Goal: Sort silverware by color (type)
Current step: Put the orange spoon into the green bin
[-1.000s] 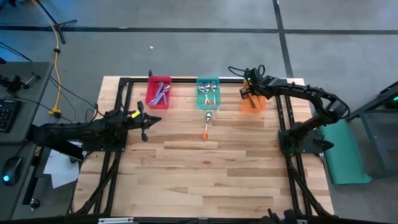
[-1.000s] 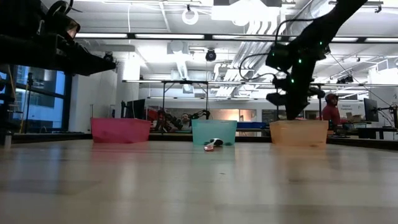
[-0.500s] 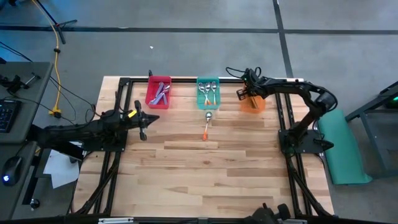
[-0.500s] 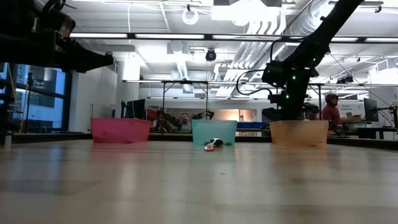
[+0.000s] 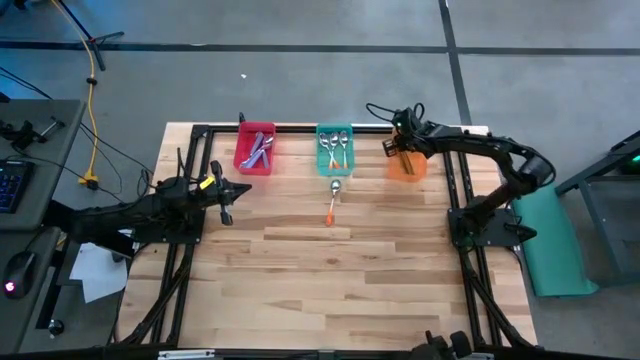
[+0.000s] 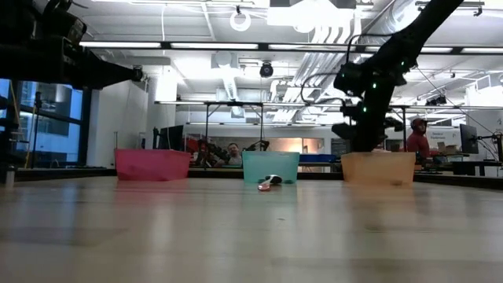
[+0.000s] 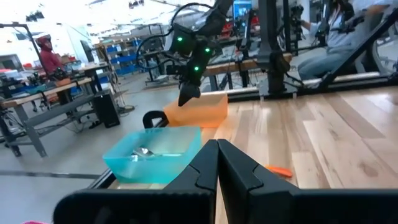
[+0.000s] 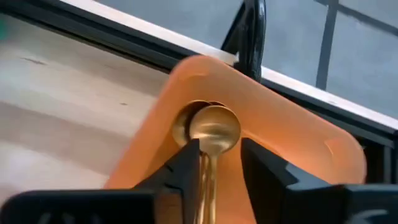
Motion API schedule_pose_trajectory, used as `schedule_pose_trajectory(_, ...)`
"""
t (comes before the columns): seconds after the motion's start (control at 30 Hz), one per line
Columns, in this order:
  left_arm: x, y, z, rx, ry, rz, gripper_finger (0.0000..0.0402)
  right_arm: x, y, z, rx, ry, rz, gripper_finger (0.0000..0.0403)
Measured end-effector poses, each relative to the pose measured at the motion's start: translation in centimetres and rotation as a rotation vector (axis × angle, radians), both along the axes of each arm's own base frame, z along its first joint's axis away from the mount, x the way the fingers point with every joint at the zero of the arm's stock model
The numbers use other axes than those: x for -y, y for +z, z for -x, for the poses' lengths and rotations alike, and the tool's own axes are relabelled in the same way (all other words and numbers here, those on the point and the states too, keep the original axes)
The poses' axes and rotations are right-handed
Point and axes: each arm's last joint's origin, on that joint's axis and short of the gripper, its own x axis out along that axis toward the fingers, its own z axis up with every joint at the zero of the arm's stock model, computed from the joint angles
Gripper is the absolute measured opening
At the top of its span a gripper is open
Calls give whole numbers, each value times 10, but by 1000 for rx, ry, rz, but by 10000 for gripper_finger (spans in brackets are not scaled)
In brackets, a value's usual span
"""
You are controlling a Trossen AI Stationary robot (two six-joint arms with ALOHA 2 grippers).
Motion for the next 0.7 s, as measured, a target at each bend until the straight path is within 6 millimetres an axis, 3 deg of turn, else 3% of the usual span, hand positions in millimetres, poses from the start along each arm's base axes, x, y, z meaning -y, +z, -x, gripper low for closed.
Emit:
schedule_pose_trajectory(0.2,0,2,1,3,10,-6,1,-27,28,-10,78,85,56,122)
schedule_pose_trajectory(0.33,0,1,1,1,9,10,1,-56,41,-28,156,181,92,123)
schedule_pose_trajectory(0.7,-1,2,1,4,56,11,1,-148,27,-95,369,374,87,123)
